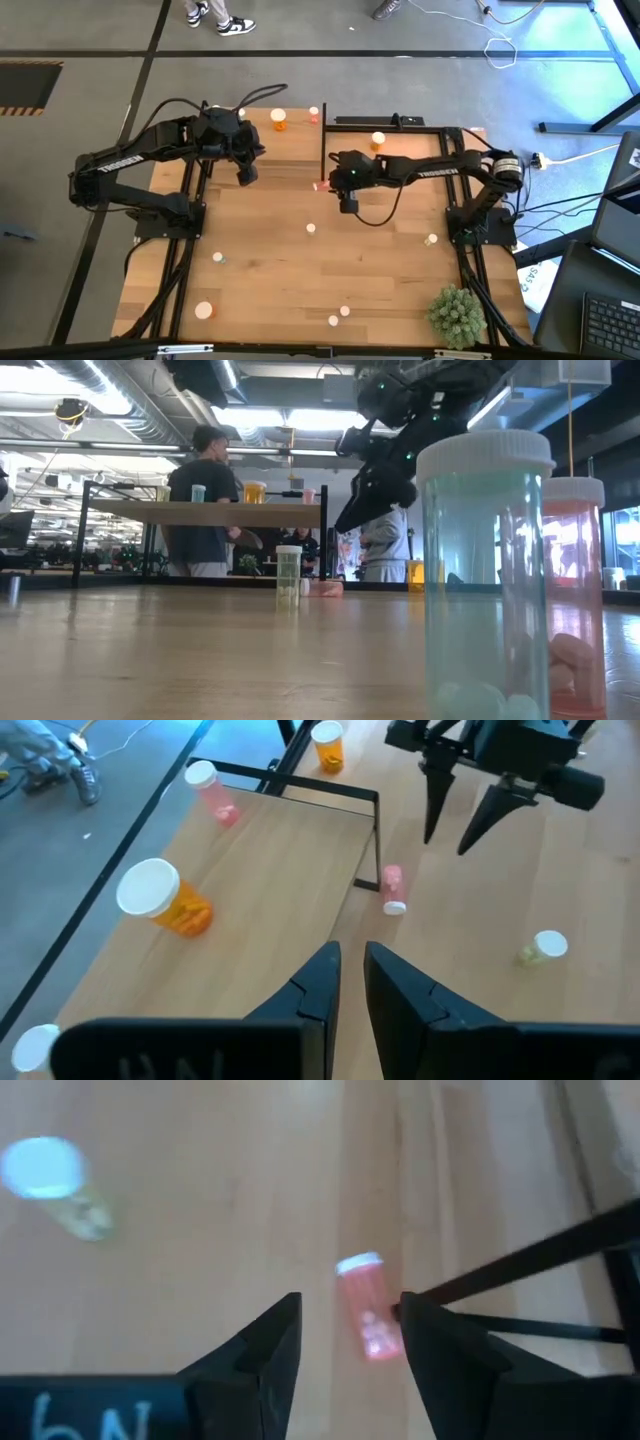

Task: Pick and place medicine bottles onto shelf by color
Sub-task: Put the top red pill bottle on the shelf aligned with the red pill bottle on the shelf

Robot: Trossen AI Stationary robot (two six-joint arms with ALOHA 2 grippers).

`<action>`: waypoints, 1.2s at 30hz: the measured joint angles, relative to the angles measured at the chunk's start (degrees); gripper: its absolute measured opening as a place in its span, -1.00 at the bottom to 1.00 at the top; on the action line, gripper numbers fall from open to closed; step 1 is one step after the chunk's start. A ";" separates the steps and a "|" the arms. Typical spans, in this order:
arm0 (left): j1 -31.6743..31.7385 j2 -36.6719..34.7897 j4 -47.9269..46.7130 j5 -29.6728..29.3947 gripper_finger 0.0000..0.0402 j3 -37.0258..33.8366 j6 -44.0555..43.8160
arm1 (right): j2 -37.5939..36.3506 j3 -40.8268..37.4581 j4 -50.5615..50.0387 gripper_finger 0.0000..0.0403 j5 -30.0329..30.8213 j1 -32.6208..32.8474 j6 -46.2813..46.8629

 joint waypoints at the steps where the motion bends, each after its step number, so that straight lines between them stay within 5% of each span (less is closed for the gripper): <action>1: 0.00 0.00 0.02 -0.32 -0.78 0.00 0.09 | 0.34 0.00 0.50 -0.14 0.09 -0.43 0.08; 19: 0.00 0.02 0.00 -0.46 -0.78 0.00 1.66 | 10.49 0.00 5.97 -0.14 -0.60 -3.20 0.57; 36: 0.00 0.02 -0.01 -0.42 -0.78 0.00 1.68 | 11.23 0.04 8.38 -0.14 2.49 -3.21 -1.74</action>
